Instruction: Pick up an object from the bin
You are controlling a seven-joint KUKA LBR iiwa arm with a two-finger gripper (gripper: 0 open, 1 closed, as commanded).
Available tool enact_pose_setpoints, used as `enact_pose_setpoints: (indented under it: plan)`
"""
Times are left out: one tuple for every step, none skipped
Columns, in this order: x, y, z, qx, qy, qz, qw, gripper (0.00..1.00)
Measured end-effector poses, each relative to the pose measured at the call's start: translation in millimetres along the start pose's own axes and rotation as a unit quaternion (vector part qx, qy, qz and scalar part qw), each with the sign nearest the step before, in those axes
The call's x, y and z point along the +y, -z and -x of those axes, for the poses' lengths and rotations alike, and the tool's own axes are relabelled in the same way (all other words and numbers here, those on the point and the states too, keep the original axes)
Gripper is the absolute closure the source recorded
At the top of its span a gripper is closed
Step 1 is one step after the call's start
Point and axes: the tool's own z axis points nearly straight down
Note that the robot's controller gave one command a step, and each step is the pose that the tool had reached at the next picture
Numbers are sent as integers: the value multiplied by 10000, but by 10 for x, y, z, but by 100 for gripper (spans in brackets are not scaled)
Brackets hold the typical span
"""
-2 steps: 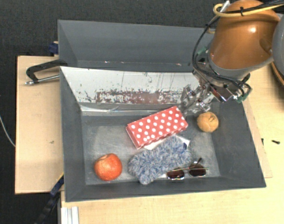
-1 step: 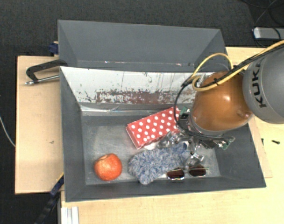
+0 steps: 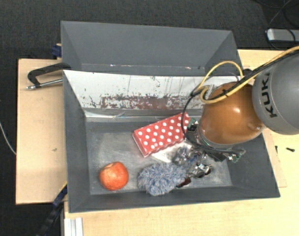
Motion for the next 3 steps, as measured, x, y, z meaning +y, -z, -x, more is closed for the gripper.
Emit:
enact_pose_setpoints:
  plan:
    - [0, 0, 0, 0, 0, 0, 10000, 100]
    - [-371, -115, -97, -7, -105, 45, 9999, 100]
    - [-997, -151, -364, -74, -166, -8, 9998, 100]
